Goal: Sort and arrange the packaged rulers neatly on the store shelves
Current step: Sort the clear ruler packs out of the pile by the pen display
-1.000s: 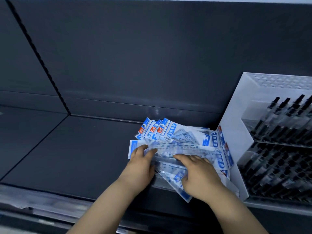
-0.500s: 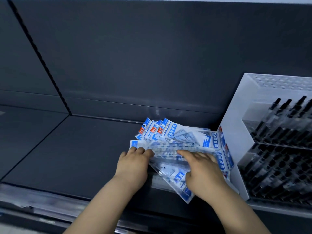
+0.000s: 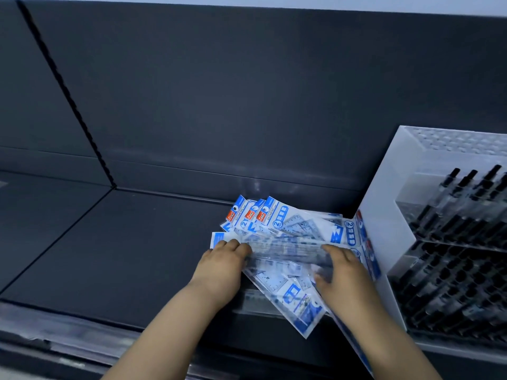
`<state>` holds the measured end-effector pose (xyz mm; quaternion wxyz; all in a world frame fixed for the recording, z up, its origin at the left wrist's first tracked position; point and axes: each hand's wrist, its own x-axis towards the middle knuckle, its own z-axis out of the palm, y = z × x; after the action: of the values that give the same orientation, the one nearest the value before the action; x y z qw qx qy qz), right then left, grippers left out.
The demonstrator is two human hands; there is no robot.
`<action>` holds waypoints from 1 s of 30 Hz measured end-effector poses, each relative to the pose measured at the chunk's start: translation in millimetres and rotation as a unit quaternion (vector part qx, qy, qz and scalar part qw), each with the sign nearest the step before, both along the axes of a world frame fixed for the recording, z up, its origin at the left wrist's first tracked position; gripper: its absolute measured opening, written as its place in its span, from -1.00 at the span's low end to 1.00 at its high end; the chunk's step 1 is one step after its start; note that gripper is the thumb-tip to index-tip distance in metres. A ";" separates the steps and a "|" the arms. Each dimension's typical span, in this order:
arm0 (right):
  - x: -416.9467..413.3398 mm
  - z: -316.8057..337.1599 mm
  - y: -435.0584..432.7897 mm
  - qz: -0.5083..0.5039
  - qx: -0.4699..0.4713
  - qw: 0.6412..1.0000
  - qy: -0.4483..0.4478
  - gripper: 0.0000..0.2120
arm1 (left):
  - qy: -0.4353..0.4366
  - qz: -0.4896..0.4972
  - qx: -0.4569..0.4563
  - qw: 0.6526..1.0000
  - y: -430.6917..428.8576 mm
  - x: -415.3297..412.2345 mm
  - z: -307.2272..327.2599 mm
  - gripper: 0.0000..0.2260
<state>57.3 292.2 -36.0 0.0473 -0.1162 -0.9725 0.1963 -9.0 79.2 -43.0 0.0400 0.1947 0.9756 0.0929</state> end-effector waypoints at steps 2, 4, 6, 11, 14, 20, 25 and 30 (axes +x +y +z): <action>-1.2 -2.1 -0.4 0.007 -0.098 0.995 0.010 -0.43 | -0.006 -0.008 0.014 1.000 5.5 3.5 -3.6 -0.63; -0.9 -2.6 -1.7 0.012 -0.142 0.989 0.027 -0.43 | -0.006 -0.015 0.020 1.000 9.7 5.1 -5.6 -0.59; 1.0 -0.3 -1.3 0.019 -0.123 0.990 0.062 -0.43 | -0.001 -0.012 0.030 0.999 11.0 4.4 -5.2 -0.63; 5.2 -2.7 -14.5 0.187 -0.108 0.975 0.059 -0.36 | -0.010 -0.031 0.040 0.999 16.2 6.2 -2.6 -0.65; 4.7 -10.7 -14.5 0.178 -0.079 0.977 0.085 -0.41 | -0.001 -0.050 0.025 0.998 16.4 8.2 -1.6 -0.62; -6.3 -15.5 -6.5 0.102 0.161 0.981 0.041 -0.54 | 0.022 -0.041 -0.003 0.999 11.5 5.6 2.9 -0.69; -28.8 17.7 -13.1 0.160 0.180 0.971 0.005 -0.71 | 0.084 -0.024 -0.060 0.994 6.0 -11.9 17.2 -0.64; -59.8 30.3 -35.8 0.207 0.183 0.961 -0.024 -0.71 | 0.091 -0.037 -0.163 0.982 -17.7 -28.0 31.7 -0.52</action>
<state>-2.5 256.4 -5.8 0.0032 0.0939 -0.9954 0.0181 -37.0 61.5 -11.3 -0.0148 0.2293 0.9694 -0.0868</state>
